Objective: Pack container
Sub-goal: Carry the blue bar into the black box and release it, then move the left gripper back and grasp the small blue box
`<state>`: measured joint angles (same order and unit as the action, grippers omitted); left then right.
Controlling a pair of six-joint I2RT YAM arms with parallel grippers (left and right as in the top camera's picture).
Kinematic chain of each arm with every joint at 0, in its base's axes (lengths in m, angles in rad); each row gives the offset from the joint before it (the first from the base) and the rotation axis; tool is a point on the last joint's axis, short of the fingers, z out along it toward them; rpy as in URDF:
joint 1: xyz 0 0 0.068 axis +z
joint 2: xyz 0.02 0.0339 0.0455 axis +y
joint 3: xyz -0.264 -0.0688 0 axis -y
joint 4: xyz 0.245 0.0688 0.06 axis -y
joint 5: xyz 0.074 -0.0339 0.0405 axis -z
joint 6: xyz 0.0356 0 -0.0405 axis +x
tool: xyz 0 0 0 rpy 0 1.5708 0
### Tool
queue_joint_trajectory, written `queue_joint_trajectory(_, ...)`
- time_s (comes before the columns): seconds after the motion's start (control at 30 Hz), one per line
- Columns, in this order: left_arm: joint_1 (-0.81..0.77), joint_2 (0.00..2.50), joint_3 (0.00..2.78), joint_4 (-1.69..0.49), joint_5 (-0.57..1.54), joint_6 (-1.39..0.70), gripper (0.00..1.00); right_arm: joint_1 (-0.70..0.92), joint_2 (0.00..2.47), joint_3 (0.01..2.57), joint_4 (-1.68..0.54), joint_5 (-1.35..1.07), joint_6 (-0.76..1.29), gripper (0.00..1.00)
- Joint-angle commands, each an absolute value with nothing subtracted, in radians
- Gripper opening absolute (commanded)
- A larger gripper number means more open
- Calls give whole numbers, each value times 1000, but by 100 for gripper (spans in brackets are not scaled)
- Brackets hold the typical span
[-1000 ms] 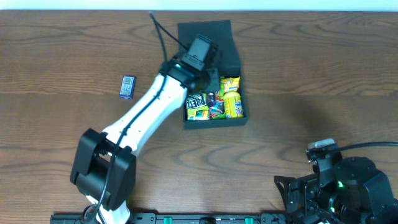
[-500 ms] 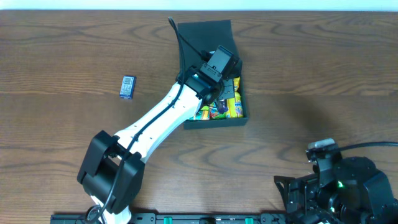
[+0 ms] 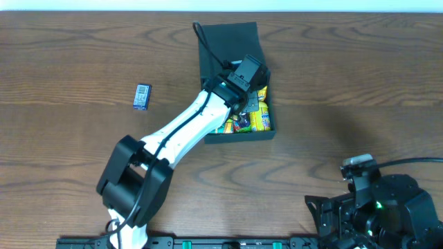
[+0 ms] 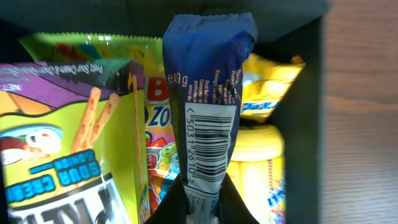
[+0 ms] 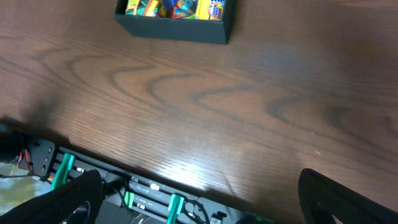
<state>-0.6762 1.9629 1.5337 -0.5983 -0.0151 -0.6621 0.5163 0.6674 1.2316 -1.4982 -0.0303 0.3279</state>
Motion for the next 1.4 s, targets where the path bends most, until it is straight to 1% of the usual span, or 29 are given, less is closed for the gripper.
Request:
queue_joint_trajectory(0.0, -673, 1974, 1538, -602, -33, -673, 6, 511, 667, 1242, -1497, -27, 313, 99)
queue_joint_trajectory(0.07, -673, 1974, 1538, -603, -34, -673, 10, 511, 667, 1242, -1497, -27, 313, 99)
queue_joint_trajectory(0.1, -673, 1974, 1538, -606, -34, -673, 18, 511, 667, 1242, -1497, -27, 313, 99)
queue_joint_trajectory(0.17, -673, 1974, 1538, -612, -33, -673, 45, 511, 667, 1242, -1497, -27, 313, 99)
queue_joint_trajectory(0.23, -673, 1974, 1538, -614, -34, -673, 62, 511, 667, 1242, -1497, -27, 313, 99)
queue_joint_trajectory(0.33, -673, 1974, 1538, -614, -34, -673, 64, 511, 667, 1242, -1497, -27, 313, 99)
queue_joint_trajectory(0.4, -671, 1973, 1538, -612, -34, -673, 63, 511, 667, 1242, -1497, -27, 313, 99)
queue_joint_trajectory(0.53, -660, 1963, 1550, -613, -33, -627, 54, 511, 667, 1242, -1497, -27, 313, 99)
queue_joint_trajectory(0.63, -646, 1940, 1568, -614, -35, -566, 53, 511, 667, 1242, -1497, -27, 313, 99)
queue_joint_trajectory(0.73, -622, 1896, 1571, -622, -65, -497, 55, 511, 667, 1242, -1497, -27, 313, 99)
queue_joint_trajectory(0.77, -612, 1880, 1572, -630, -92, -467, 57, 511, 667, 1242, -1497, -27, 313, 99)
queue_joint_trajectory(0.93, -556, 1816, 1572, -680, -278, -353, 57, 511, 667, 1242, -1497, -27, 313, 99)
queue_joint_trajectory(1.0, -522, 1800, 1572, -694, -319, -307, 57, 511, 667, 1242, -1497, -27, 313, 99)
queue_joint_trajectory(1.2, -396, 1795, 1571, -722, -321, -202, 59, 511, 667, 1242, -1497, -27, 313, 99)
queue_joint_trajectory(1.3, -310, 1797, 1571, -730, -307, -200, 63, 511, 667, 1242, -1497, -27, 313, 99)
queue_joint_trajectory(1.37, -240, 1799, 1571, -735, -228, -142, 68, 511, 667, 1242, -1497, -27, 313, 99)
